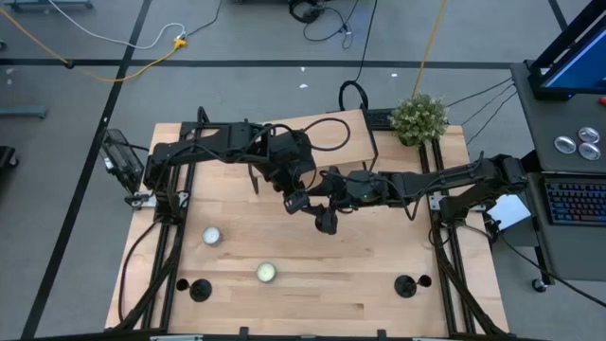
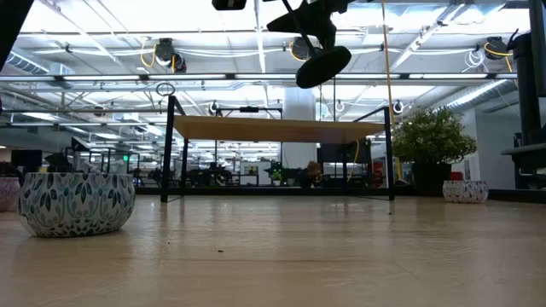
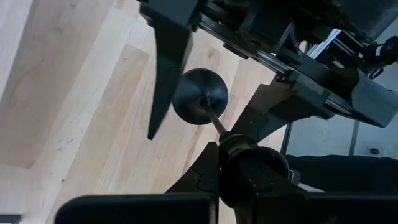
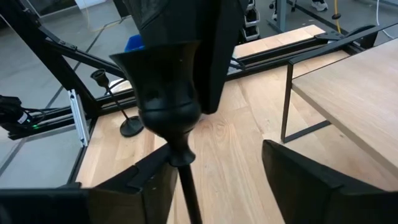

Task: Pick & Place candle stick holders
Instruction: Put the top black candle holder on the shelf

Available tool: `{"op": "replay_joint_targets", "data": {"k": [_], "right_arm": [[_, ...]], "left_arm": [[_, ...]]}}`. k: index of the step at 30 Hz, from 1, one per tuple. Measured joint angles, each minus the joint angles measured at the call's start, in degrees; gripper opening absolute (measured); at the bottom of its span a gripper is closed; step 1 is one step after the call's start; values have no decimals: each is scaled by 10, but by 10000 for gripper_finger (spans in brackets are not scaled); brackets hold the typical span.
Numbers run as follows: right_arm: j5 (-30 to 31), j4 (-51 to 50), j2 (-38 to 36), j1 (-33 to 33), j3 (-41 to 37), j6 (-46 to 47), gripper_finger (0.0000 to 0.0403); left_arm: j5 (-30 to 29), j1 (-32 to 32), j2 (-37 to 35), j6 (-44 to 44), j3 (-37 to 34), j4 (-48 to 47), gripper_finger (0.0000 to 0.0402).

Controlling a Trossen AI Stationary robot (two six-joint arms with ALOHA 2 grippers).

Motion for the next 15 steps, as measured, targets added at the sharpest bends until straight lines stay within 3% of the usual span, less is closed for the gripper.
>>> {"op": "replay_joint_targets", "data": {"k": [15], "right_arm": [[0,-7,0,1,0,0,117]], "left_arm": [[-4,0,0,2,0,-3,12]]}}
